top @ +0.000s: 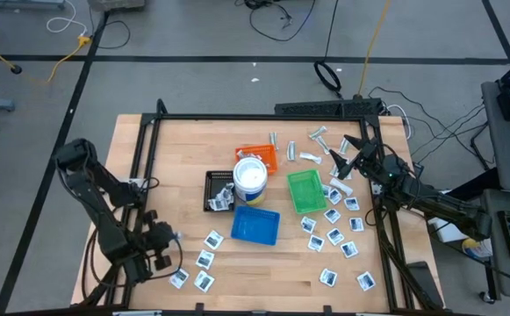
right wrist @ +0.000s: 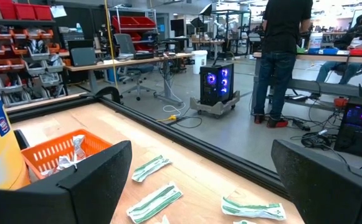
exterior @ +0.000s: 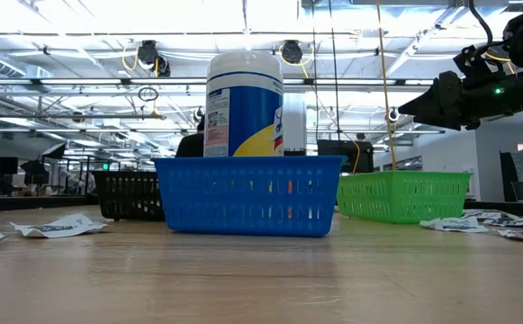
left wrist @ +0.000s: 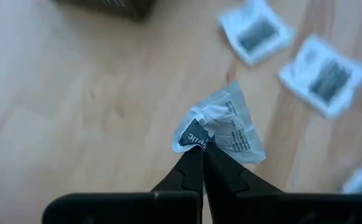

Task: Pick & Place First Aid Supplies
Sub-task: Put the gray towelette pack into the black bin

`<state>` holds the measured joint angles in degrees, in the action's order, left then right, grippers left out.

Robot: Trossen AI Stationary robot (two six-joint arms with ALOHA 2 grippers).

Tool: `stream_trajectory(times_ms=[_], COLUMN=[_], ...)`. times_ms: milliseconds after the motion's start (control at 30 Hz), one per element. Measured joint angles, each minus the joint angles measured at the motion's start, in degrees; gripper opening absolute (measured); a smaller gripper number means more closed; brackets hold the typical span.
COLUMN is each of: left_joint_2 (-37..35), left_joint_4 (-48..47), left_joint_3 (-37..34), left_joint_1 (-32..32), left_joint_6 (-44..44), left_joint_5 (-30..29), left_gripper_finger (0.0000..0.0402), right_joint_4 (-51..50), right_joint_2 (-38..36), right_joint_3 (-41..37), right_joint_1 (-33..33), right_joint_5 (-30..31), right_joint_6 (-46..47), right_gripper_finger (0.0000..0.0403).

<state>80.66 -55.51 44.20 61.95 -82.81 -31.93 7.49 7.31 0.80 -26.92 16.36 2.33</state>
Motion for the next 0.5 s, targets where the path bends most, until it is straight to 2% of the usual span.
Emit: stream_trajectory(times_ms=[167, 333, 500], left_joint_2=[-0.06, -0.24, -2.84], left_joint_4=[-4.08, -5.29, -3.64], left_joint_3=[0.05, 0.07, 0.16], left_joint_1=[-1.63, -6.27, -14.53], left_joint_6=[-0.17, -0.83, 8.54], left_joint_5=[-4.41, -7.40, -8.91], left_gripper_finger=[0.0001, 0.0001, 0.0001], right_joint_4=[-0.01, -0.01, -0.01], right_joint_2=[0.00, 0.00, 0.00], right_joint_3=[0.01, 0.02, 0.02], right_joint_1=[0.01, 0.01, 0.00], right_joint_5=[0.01, 0.00, 0.02], right_joint_6=[0.00, 0.00, 0.00], right_gripper_finger=[0.0380, 0.0380, 0.0380])
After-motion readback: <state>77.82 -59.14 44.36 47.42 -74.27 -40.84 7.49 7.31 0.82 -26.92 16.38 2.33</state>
